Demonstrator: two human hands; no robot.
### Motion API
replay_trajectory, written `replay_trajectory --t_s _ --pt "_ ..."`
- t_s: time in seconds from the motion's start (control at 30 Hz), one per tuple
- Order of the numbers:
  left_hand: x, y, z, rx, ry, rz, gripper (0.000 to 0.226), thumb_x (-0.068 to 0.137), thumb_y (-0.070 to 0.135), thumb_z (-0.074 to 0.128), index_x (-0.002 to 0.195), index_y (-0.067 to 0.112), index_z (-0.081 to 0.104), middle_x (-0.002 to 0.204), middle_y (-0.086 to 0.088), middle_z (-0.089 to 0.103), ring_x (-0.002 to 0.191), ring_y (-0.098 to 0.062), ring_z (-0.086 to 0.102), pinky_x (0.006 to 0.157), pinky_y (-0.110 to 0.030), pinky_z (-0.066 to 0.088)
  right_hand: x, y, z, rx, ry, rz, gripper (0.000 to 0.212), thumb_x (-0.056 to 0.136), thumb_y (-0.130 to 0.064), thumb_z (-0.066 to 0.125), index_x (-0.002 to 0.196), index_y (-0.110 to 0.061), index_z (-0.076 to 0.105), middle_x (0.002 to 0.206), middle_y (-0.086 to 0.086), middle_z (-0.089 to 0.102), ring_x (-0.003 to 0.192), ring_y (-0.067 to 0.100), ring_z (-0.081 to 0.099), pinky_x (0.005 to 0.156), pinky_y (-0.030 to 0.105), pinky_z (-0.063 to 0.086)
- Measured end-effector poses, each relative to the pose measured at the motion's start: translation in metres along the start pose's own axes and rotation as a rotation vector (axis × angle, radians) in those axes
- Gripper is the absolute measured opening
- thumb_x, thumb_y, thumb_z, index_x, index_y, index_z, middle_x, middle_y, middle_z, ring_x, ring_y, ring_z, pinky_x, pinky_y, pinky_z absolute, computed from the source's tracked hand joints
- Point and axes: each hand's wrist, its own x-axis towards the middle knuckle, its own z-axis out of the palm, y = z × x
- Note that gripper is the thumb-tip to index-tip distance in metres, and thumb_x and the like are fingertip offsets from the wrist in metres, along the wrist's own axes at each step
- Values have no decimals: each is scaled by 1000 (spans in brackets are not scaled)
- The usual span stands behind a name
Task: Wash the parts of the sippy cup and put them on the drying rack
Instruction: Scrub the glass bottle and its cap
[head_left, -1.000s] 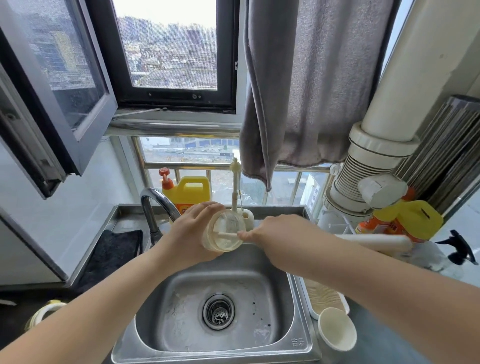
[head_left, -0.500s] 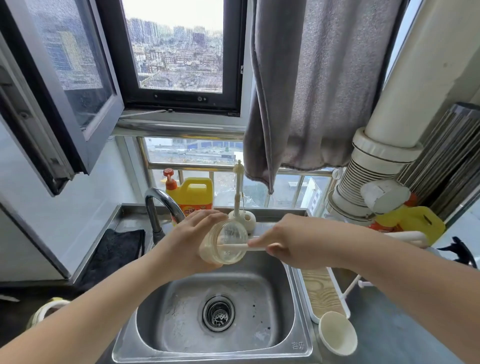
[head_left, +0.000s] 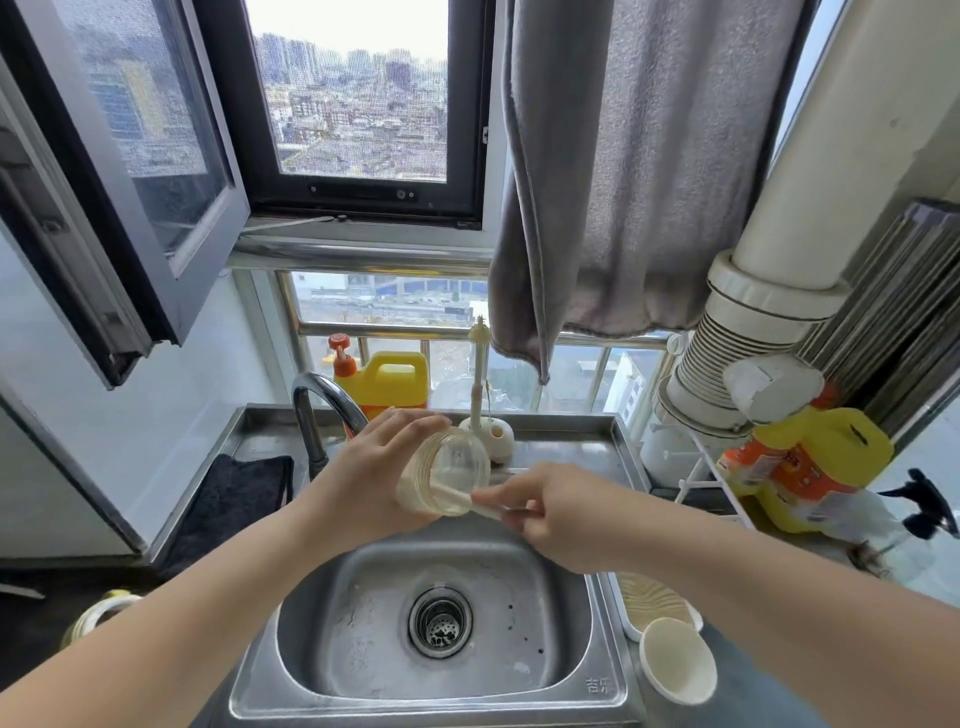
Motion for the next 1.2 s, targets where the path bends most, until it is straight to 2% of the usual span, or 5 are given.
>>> replay_trajectory --t_s 0.3,0.5,0.67,0.9,1.2 --pt "4 5 2 -50 82 -53 82 59 50 76 128 17 45 122 -5 58 111 -13 49 90 -32 45 0 0 -24 -111 79 -12 42 99 -18 44 131 -44 52 107 -8 58 54 2 41 40 5 32" --pt "6 4 7 37 79 24 74 66 56 65 125 13 47 118 -10 62 111 -18 51 92 -36 46 6 -8 -17 -371 -79 -28 47 97 -8 41 132 -37 51 115 2 59 76 18 53 58 24 40" --pt "4 7 7 -58 79 -77 79 61 57 65 126 16 46 120 -6 59 111 -9 47 89 -33 44 -1 -11 -44 -529 7 -28 57 90 1 43 132 -38 49 79 -8 44 61 12 48 60 28 47" --pt "16 10 3 -2 144 -52 88 51 32 90 124 14 45 120 -11 60 110 -19 50 92 -37 43 4 -24 -24 -518 19 -10 62 85 6 39 135 -31 47 87 0 40 59 12 37 48 25 29" --pt "12 -2 -4 -70 11 -133 93 51 31 92 129 26 43 124 5 53 113 -16 50 92 -36 46 4 -10 -51 -453 91 -50 57 95 -4 41 132 -47 47 109 -3 54 68 12 54 56 25 44"
